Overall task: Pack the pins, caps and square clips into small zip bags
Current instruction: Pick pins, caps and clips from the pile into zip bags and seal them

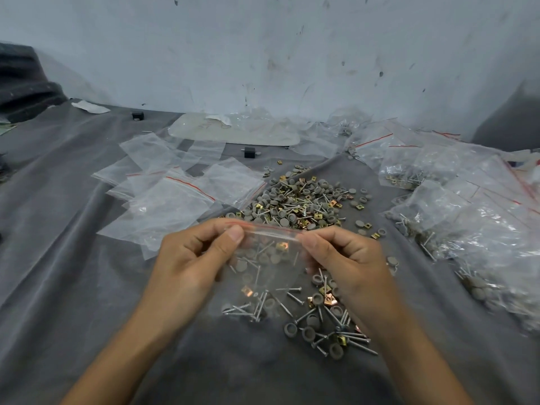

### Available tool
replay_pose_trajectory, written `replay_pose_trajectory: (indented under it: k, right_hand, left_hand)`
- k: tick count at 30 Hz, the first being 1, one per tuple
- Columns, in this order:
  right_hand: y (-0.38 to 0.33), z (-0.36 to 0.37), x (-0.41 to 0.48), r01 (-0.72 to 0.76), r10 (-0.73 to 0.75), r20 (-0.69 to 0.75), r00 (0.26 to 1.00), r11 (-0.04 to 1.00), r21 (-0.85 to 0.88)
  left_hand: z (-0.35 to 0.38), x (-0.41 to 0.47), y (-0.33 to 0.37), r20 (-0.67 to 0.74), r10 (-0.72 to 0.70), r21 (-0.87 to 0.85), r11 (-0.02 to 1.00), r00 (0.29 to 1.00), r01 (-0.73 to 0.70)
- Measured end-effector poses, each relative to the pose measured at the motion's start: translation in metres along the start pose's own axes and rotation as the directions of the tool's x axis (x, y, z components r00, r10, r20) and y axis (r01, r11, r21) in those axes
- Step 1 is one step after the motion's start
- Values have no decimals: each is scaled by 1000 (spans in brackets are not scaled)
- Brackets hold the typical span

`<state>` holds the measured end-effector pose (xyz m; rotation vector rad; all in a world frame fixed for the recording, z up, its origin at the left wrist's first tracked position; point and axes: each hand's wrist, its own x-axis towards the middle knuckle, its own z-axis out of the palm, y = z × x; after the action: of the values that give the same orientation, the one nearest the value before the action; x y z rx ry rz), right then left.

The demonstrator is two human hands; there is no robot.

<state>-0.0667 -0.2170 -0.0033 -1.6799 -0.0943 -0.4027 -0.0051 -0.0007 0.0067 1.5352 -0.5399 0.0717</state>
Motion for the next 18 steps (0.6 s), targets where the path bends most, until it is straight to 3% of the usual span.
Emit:
replay_pose_trajectory:
  k: [3,6,8,14,18]
  right_hand:
    - [-4,-3,-1,-48,48,95,994,999,-1]
    - [-3,2,-6,-90,143,260,955,975,-204]
    - [1,13,-7,-71,148,294,944,964,-257]
    - [0,15,-5,-70,105,207,973,983,-167]
    - [-6,-9,-1,-102,101,-20,995,994,-30]
  left_hand:
    - [-1,2,-4,-19,25,27,999,999,-25]
    - [1,2,-8,-46,47,7,999,998,-46]
    - [2,3,-10,-45,58,24,998,997,-57]
    - [-7,9,-14,-118,10,-12,1000,993,-11]
    - [-8,12,-15,-95,-43,-32,999,995,40]
